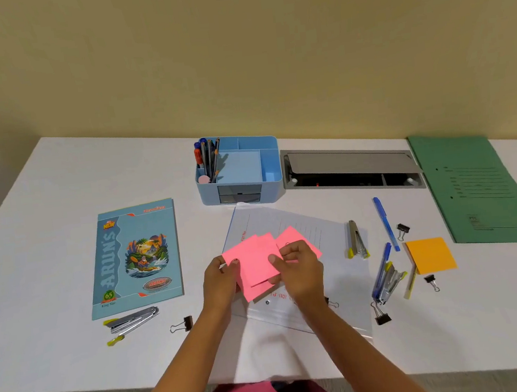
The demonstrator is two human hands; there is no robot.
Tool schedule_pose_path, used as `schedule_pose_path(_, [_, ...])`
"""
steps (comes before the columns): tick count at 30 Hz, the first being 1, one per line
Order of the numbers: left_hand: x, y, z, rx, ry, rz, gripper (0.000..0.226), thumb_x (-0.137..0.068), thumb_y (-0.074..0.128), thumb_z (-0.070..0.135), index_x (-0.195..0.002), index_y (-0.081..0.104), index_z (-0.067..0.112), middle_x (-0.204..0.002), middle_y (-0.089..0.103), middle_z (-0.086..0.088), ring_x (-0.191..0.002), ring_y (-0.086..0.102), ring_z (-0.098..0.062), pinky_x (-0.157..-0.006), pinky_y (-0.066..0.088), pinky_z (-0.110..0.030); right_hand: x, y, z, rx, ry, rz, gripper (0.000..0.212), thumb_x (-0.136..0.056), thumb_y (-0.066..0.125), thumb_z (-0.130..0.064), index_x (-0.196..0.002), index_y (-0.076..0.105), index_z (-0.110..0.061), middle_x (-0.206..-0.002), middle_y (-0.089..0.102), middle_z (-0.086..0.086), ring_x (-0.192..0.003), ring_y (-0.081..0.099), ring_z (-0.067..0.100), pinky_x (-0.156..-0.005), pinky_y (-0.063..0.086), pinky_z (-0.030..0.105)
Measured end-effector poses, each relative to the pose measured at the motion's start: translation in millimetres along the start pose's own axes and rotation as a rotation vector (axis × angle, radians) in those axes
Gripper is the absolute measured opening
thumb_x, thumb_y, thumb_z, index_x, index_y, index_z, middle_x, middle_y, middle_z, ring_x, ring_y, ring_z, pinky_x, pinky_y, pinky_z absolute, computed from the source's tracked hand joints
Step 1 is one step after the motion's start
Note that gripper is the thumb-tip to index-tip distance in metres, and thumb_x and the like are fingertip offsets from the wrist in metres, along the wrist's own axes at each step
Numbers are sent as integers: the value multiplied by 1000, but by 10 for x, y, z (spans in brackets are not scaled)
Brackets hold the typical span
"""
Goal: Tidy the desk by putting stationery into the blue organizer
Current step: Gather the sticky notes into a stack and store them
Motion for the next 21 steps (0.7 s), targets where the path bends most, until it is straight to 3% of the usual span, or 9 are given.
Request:
schedule_pose_path(2, [39, 42, 23, -21, 28, -13, 24, -99, 43, 16, -116, 56, 6, -114, 65, -19, -104, 61, -37, -92, 51, -53, 55, 76, 59, 37, 8, 4, 21, -81, 71, -3, -84, 50, -5, -82, 58, 8, -47, 64, 13, -35, 43, 15])
schedule_pose_path(4, [66, 62, 49, -103, 73, -34, 29, -99, 43, 24, -117, 58, 6, -113, 65, -17, -103, 61, -35, -92, 51, -51, 77, 113, 89, 118, -18, 20, 23, -81, 72, -6, -84, 50, -6, -80, 58, 14, -63, 66, 30, -43, 49, 22])
schedule_pose_path(6, [75, 61, 61, -182, 120, -15, 31, -98, 47, 22, -121, 58, 6, -116, 65, -16, -105, 60, -35, -92, 50, -51, 57, 134, 98, 200, -83, 0, 22, -80, 74, -10, -83, 52, -10, -76, 59, 8, -69, 63, 23, -57, 49, 25])
schedule_pose_path(8, [69, 36, 63, -224, 133, 25, 31, -97, 47, 17, -125, 56, 7, -120, 63, -15, -108, 57, -35, -94, 49, -50, -28, 100, 105, 263, -151, 16, 17, -82, 72, -12, -81, 55, -13, -75, 61, 2, -69, 58, 15, -60, 44, 18])
schedule_pose_path(12, [59, -21, 36, -204, 101, 36, 31, -97, 46, 16, -126, 55, 8, -121, 62, -15, -110, 56, -34, -95, 47, -51, -342, -156, 202, 446, -179, 159, 6, -86, 64, -5, -91, 61, -8, -94, 63, 10, -87, 61, 25, -75, 50, 30])
schedule_pose_path(16, [64, -56, -3, -169, 78, 36, 31, -97, 46, 16, -126, 55, 10, -120, 63, -14, -109, 56, -33, -96, 47, -51, -575, -350, 428, 766, -90, 116, 41, -82, 69, -15, -118, 53, -6, -119, 51, 15, -110, 49, 32, -98, 41, 39])
schedule_pose_path(18, [70, -59, -20, -158, 66, 34, 30, -97, 46, 16, -126, 56, 10, -120, 63, -13, -109, 56, -33, -96, 47, -52, -619, -373, 489, 836, -86, 88, 53, -79, 74, -21, -123, 49, -8, -122, 49, 15, -112, 46, 32, -98, 41, 38])
schedule_pose_path(21, [77, -59, -39, -159, 54, 33, 29, -97, 47, 15, -124, 56, 10, -119, 62, -13, -108, 56, -33, -96, 47, -51, -675, -364, 507, 784, -43, 75, 55, -75, 77, -20, -120, 50, -6, -119, 50, 16, -110, 47, 32, -94, 41, 37])
Point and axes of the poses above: each hand's wrist, its own x-axis away from the middle knuckle, its own y-axis out of the palm, z = x × y, the point moved 3 cm from there along -x, towards the middle knuckle
